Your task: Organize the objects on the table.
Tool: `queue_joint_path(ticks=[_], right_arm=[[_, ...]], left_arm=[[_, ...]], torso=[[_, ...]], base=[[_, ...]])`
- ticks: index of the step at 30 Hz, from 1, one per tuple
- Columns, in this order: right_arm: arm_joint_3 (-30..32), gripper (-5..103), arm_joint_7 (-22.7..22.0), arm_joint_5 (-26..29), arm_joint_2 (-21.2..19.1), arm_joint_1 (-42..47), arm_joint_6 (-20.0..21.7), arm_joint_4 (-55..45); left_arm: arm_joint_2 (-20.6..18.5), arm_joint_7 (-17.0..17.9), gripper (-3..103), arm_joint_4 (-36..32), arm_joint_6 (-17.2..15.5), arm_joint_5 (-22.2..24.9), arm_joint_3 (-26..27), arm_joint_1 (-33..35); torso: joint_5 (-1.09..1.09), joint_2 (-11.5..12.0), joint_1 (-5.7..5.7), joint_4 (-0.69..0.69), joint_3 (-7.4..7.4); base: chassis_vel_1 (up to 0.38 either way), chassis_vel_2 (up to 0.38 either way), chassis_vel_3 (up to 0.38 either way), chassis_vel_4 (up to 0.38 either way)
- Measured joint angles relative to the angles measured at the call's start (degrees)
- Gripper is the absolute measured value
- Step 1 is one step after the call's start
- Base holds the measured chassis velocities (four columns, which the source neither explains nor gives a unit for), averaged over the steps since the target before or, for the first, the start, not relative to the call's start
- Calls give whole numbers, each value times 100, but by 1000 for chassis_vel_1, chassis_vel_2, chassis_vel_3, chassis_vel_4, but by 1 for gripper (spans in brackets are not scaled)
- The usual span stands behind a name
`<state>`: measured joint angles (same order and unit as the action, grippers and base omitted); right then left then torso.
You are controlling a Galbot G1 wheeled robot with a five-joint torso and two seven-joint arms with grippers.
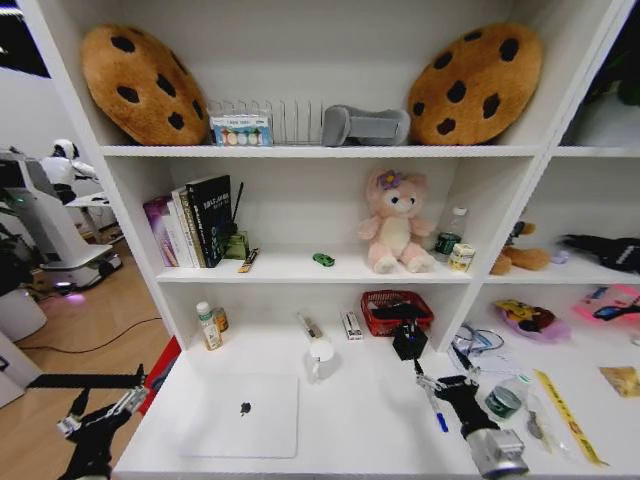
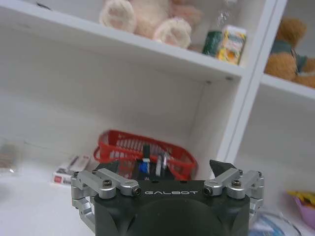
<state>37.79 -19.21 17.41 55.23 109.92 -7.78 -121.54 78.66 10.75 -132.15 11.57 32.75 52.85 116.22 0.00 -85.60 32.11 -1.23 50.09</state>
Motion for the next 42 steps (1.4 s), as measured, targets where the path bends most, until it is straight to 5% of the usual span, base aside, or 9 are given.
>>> queue_joint_path(ticks=[10, 33, 42], right_arm=[[-409, 100, -284, 1126, 59, -452, 1019, 366], [-1120, 95, -366, 1532, 57, -1505, 1304, 1324], [-1180, 60, -416, 1522, 189, -1474, 1290, 1400]], left_arm=[[-5, 8, 100, 56, 55, 4, -1, 40], [66, 49, 100, 42, 114, -66, 6, 117], [60, 47, 100, 69, 121, -78, 14, 128]], torso=[[0, 0, 0, 0, 1], [0, 1, 1, 1, 1], [-2, 1, 1, 0, 0]], base=[[0, 0, 0, 0], [0, 0, 0, 0], [0, 0, 0, 0]])
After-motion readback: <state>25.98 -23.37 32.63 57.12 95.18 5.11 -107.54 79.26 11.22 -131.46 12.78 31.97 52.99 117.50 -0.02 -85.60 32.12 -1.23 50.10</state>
